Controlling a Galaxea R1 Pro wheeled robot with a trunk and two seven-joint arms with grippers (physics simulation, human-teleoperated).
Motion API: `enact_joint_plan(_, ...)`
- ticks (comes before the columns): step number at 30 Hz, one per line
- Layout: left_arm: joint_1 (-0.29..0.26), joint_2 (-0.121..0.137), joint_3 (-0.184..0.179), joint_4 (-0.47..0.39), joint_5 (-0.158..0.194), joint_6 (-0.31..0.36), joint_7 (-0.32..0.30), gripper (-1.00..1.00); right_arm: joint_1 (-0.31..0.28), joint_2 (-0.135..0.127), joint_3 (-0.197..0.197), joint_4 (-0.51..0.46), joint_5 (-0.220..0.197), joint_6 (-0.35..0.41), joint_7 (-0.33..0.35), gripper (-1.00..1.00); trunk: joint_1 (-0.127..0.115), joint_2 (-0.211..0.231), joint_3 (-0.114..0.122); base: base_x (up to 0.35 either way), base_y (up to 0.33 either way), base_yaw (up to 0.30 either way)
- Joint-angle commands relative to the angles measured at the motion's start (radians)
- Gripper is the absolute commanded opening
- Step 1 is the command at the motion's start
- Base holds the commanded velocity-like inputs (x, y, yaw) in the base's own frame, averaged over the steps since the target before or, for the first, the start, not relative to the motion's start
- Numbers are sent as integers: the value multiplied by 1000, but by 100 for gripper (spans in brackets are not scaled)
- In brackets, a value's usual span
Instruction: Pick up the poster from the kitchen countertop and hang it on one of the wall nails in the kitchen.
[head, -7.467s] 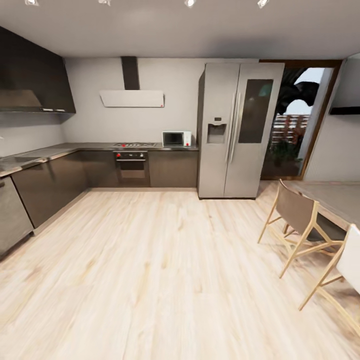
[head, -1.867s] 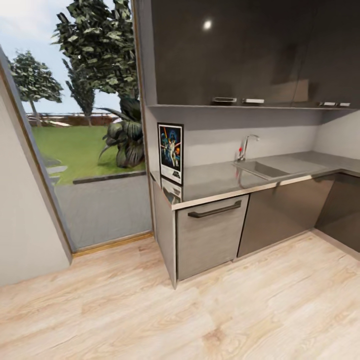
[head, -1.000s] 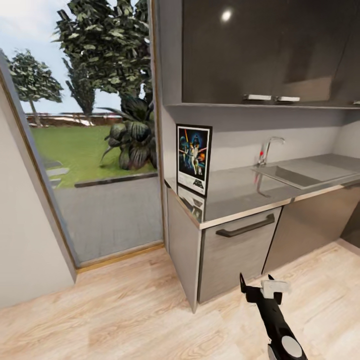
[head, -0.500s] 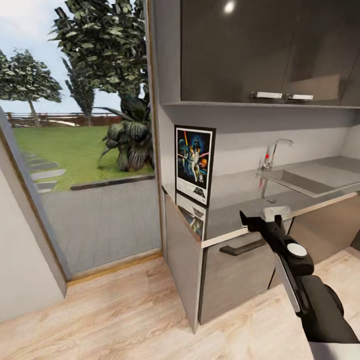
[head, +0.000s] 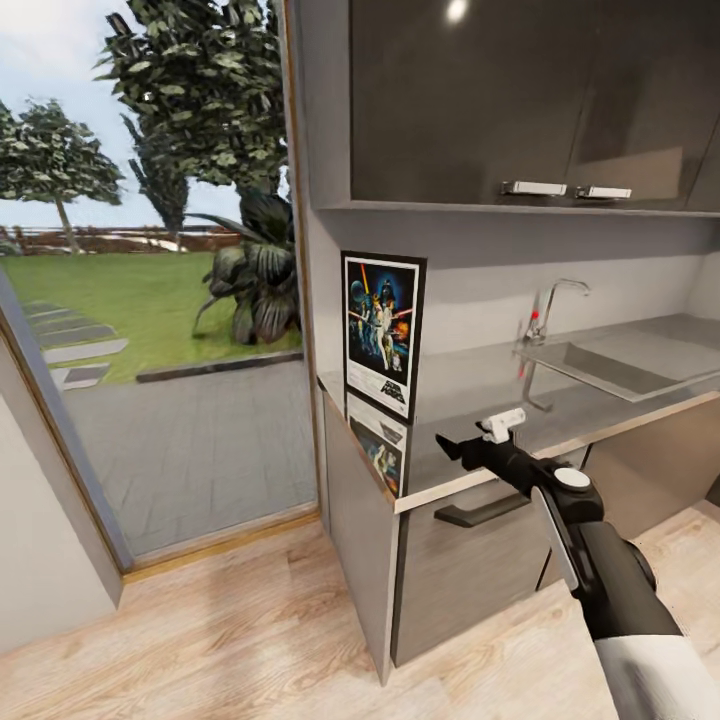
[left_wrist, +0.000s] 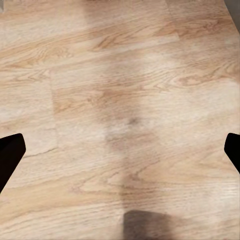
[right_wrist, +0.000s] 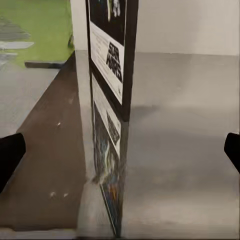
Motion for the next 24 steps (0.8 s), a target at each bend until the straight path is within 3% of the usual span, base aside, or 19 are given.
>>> enact_joint_plan(1, 0, 0, 1, -1, 0, -2, 0, 100, 0, 6, 1, 5, 0, 3, 13, 100, 0, -1, -1, 6, -4, 0)
enact_joint_plan(4, 0, -1, 3, -2, 1, -2, 0, 100, 2, 27, 0, 19, 0, -1, 38, 100, 0, -1, -1, 4, -2, 0)
enact_joint_plan(11, 0, -2, 4, -1, 1, -1, 1, 100, 6, 42, -1, 53, -1, -5, 54, 100, 0, -1, -1, 49, -1, 0)
enact_joint_plan(24, 0, -2, 6, -1, 0, -2, 1, 100, 6, 48, -6, 78, -2, -6, 57, 100, 0, -1, -1, 303, 0, 0)
